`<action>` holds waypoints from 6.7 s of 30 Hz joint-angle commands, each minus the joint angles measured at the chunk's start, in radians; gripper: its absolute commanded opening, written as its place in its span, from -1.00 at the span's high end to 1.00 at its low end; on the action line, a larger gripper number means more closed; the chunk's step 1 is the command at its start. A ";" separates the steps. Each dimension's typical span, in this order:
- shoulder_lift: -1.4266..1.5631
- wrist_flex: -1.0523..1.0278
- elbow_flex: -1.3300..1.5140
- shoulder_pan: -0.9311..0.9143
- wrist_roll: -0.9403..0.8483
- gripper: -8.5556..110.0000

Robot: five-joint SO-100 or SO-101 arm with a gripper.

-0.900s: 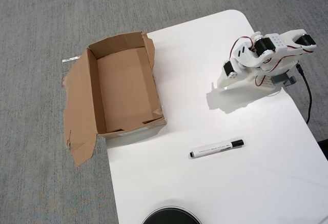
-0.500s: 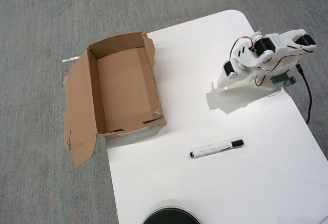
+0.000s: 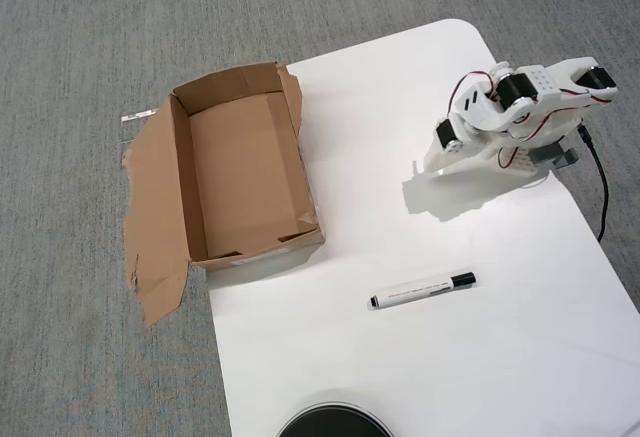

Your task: Grasp a pen and put it in the box.

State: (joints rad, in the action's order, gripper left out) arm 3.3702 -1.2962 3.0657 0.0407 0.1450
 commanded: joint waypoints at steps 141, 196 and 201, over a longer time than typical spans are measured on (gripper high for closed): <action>-0.893 -0.023 -1.052 0.010 -0.004 0.84; -1.436 -0.023 -1.403 0.269 0.887 0.82; -1.436 -0.023 -1.403 0.269 1.263 0.82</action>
State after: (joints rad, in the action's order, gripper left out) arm 1.9359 -1.3162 1.6805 0.3045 1.1513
